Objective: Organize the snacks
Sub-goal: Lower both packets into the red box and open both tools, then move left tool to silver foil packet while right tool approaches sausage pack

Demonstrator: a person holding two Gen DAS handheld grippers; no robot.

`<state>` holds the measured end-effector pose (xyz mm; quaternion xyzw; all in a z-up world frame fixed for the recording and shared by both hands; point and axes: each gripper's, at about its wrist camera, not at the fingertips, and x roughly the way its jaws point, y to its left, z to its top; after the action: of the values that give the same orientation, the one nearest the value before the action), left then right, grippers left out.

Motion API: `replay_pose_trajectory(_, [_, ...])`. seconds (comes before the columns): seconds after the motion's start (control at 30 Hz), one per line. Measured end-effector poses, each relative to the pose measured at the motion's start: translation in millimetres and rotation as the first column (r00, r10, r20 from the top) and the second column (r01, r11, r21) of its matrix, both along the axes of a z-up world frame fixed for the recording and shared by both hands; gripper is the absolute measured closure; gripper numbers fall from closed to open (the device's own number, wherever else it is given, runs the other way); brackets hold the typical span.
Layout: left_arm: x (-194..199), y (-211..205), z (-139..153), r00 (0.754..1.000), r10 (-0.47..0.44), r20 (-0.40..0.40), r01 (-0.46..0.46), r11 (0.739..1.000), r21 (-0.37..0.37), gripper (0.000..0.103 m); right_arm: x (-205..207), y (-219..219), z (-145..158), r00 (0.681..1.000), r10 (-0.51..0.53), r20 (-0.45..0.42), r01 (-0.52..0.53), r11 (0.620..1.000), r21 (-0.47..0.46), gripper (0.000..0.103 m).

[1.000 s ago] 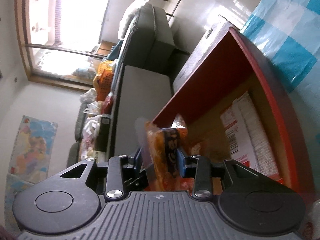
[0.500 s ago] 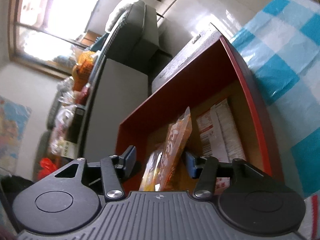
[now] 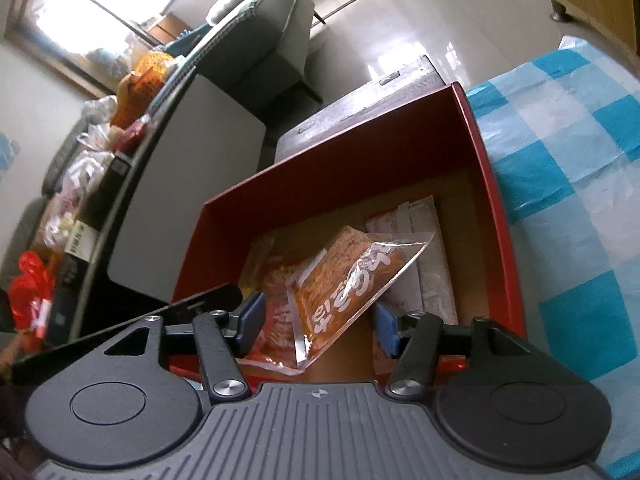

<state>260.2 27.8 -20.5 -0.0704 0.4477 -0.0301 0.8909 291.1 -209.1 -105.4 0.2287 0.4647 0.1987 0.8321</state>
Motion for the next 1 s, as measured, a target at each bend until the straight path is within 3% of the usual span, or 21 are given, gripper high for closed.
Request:
replay_pose_trajectory(0.23, [-11,7,6,1.0,0.003,0.009,-0.003,1.0,-0.002,0.07,-13,0,15,0.999,0.005,0.034,-0.003,0.999,-0.038,0.031])
replay_pose_trajectory(0.37, [-19,10,9,1.0,-0.003,0.014,0.003,1.0,-0.003,0.069,-22,7,23,0.998,0.029,0.061,-0.022,0.993,-0.112,0.026])
replay_pose_trajectory(0.67, [-53,25,23,0.999,-0.023,0.041,0.024,1.0,-0.014,0.063,-51,20,40,0.993,0.084,0.086,-0.074,0.991,-0.107,0.018])
replay_pose_trajectory(1.0, [-93,39,21,0.999,-0.029,0.029,0.029,1.0,0.007,0.059,-101,35,31,0.987,0.16,0.026,-0.154,0.977,-0.145,0.012])
